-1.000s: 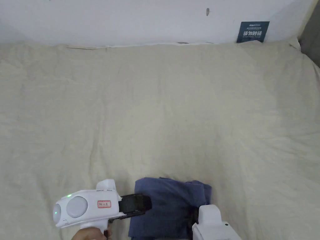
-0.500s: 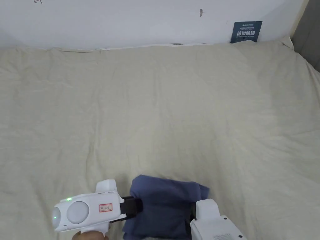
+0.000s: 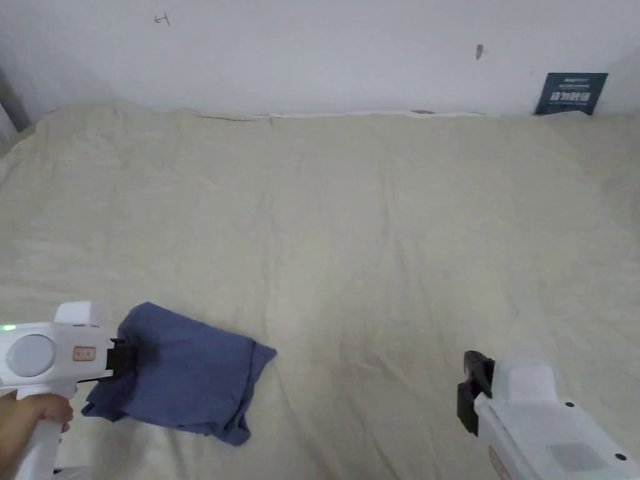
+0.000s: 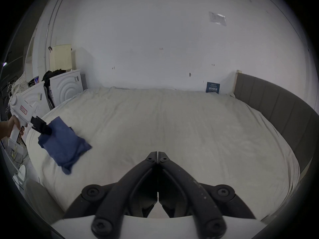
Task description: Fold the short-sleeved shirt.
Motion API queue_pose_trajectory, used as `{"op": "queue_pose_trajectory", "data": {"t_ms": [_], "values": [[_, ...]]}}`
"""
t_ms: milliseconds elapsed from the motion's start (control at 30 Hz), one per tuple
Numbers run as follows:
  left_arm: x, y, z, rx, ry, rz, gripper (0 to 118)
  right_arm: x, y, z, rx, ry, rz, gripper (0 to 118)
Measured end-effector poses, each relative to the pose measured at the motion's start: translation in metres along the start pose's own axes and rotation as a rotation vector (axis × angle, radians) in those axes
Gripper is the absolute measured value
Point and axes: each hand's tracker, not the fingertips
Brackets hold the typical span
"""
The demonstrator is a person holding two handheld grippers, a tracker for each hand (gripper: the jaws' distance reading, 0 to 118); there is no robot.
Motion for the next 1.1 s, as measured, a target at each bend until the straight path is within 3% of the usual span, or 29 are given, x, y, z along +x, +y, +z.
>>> {"op": "queue_pose_trajectory", "data": {"t_ms": [200,400,433,467,533,567,767,867,1100], "values": [[-0.101,0.02,-0.012,-0.045,0.211,0.03,17,-0.027,0.022,-0.028,0.031,0.014,0.014,2],[-0.155,0.018,-0.026,-0.078,0.252,0.112,19,-0.046,0.037,-0.046,0.033,0.034,0.028,2],[-0.157,0.015,-0.026,-0.077,0.245,0.11,29,-0.048,0.038,-0.047,0.038,0.036,0.032,2],[-0.156,0.012,-0.027,-0.068,0.24,0.107,47,-0.051,0.04,-0.046,0.041,0.038,0.033,2],[-0.156,0.012,-0.03,-0.054,0.276,0.088,105,-0.052,0.042,-0.046,0.044,0.045,0.03,2],[-0.155,0.012,-0.029,-0.056,0.27,0.095,118,-0.051,0.042,-0.046,0.046,0.046,0.031,2],[-0.128,0.018,0.007,0.05,0.228,0.145,111,-0.043,0.048,-0.021,0.076,0.031,0.008,2],[-0.099,0.026,0.045,0.193,0.192,0.149,111,-0.034,0.055,-0.001,0.116,0.011,0.001,2],[0.018,0.03,0.166,0.53,0.196,0.003,111,-0.005,0.083,0.054,0.25,-0.035,0.01,2]]}}
